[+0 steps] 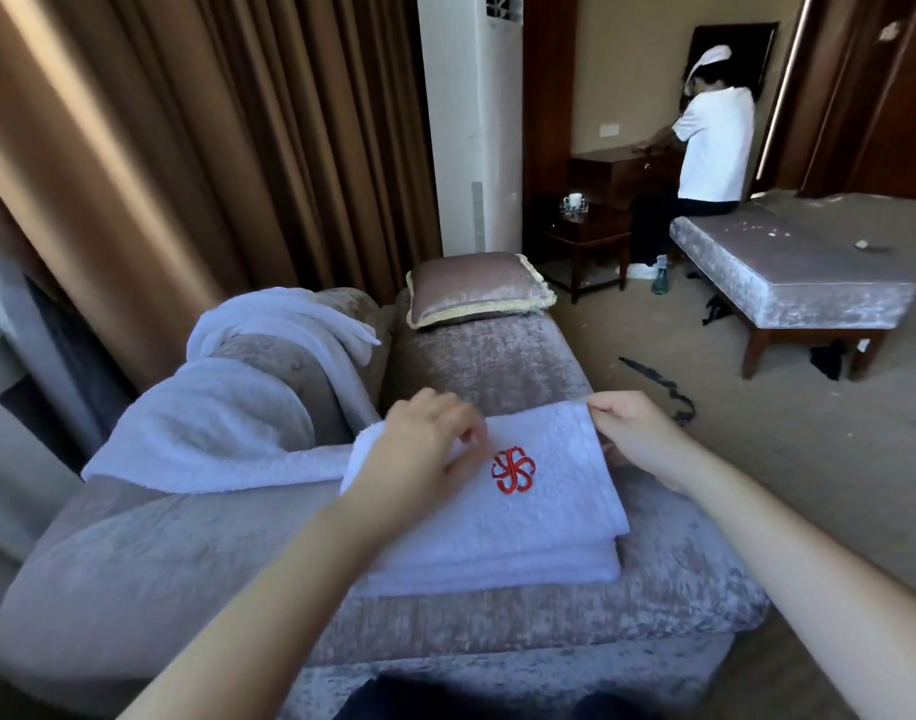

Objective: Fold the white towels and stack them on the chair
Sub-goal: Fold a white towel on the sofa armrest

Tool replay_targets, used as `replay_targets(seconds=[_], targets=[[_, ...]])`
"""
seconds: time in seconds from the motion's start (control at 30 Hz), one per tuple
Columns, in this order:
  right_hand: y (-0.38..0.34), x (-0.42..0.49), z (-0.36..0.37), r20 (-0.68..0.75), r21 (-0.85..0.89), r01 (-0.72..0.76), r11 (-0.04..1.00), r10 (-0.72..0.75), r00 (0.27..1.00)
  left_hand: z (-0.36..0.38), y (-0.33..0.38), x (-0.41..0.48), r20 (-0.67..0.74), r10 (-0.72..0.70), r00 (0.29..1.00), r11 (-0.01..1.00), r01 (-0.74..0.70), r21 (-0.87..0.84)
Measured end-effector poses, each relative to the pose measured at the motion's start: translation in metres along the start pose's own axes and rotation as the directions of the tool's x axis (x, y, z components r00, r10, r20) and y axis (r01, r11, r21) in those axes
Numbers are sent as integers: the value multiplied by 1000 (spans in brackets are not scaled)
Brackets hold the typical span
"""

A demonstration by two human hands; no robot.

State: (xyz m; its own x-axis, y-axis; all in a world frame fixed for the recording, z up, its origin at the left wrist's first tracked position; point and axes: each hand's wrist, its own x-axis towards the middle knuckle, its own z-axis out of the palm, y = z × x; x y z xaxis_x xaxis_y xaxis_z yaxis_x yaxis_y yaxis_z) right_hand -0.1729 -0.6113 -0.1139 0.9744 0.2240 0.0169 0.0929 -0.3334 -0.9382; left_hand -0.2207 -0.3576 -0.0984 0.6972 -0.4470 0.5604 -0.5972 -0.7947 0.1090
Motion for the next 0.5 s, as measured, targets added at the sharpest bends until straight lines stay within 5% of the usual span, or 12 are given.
replay_targets(seconds=[0.17,0.5], targets=[[2,-3,0,51,40,12,999,-14,999,33,65,-16,162,299,940,916,-331,226],[10,7,-3,-120,-140,212,967,-229,966,29,78,-20,16,384,923,905,-380,192]])
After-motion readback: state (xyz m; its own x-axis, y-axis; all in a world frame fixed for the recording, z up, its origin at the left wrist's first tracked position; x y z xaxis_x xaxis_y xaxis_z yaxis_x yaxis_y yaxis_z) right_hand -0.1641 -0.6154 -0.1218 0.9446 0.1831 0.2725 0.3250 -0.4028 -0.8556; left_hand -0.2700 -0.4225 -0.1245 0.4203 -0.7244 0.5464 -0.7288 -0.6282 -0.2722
